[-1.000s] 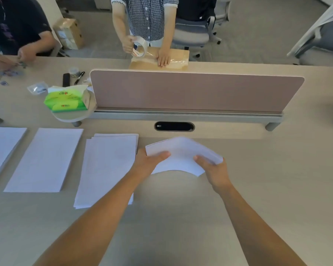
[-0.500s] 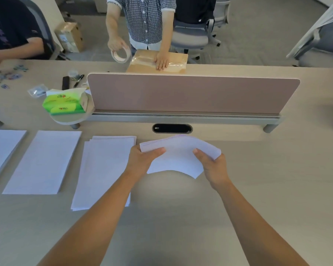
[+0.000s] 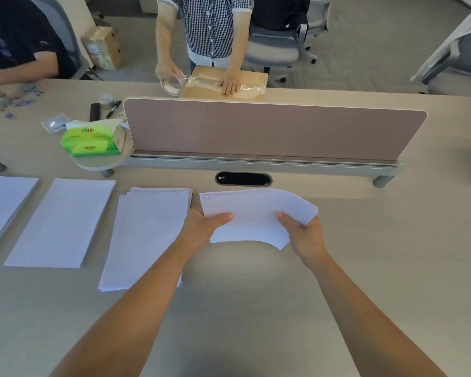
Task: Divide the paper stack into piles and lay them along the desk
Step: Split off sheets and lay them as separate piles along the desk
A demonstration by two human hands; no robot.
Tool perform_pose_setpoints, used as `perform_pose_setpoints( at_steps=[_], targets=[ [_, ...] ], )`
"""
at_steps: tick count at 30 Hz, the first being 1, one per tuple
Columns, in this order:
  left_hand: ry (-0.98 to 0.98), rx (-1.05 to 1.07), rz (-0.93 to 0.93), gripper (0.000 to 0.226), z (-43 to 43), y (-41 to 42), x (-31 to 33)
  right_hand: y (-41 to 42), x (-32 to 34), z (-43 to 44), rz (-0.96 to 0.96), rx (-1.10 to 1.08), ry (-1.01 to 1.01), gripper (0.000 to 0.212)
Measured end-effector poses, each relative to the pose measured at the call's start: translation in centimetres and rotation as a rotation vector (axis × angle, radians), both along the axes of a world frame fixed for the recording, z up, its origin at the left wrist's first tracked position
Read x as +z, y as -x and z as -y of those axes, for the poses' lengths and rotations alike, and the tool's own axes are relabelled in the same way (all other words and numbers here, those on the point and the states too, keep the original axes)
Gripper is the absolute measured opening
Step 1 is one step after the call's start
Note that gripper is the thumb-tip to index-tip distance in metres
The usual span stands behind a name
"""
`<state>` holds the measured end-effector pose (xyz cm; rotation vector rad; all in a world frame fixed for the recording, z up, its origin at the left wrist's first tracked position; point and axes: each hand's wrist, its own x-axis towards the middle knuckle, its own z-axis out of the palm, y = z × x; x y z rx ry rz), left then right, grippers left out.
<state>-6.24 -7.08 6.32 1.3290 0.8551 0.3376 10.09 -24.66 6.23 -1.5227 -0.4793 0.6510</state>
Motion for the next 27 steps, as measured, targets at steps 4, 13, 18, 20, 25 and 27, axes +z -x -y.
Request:
perform_pose_setpoints(
  at_steps=[4, 13, 18, 20, 25, 27],
  targets=[
    [0.054, -0.054, 0.005, 0.055, -0.1, 1.0, -0.9, -0.3, -0.9, 0.7, -0.043, 0.019, 0.116, 0.024],
    [-0.133, -0.101, -0.307, 0.025, 0.0, 0.2, -1.9, -1.0, -2.5, 1.6, -0.007, 0.038, 0.202, 0.021],
    [-0.437, -0.141, -0.525, 0.029, 1.3, 0.2, -1.0, -1.9, -3.1, 2.2, 0.208, 0.104, 0.337, 0.024],
    [-0.478, -0.164, -0.536, 0.034, 1.4, 0.2, -1.0, -2.2, -3.2, 2.3, 0.344, 0.138, 0.399, 0.034],
    [-0.450, -0.190, -0.536, 0.033, 1.1, -0.1, -1.3, -2.1, -2.6, 1.9, 0.401, 0.147, 0.478, 0.042],
    [-0.453, -0.174, -0.541, 0.029, 1.1, -0.3, -1.2, -2.2, -2.5, 1.8, 0.399, 0.149, 0.493, 0.040]
  ],
)
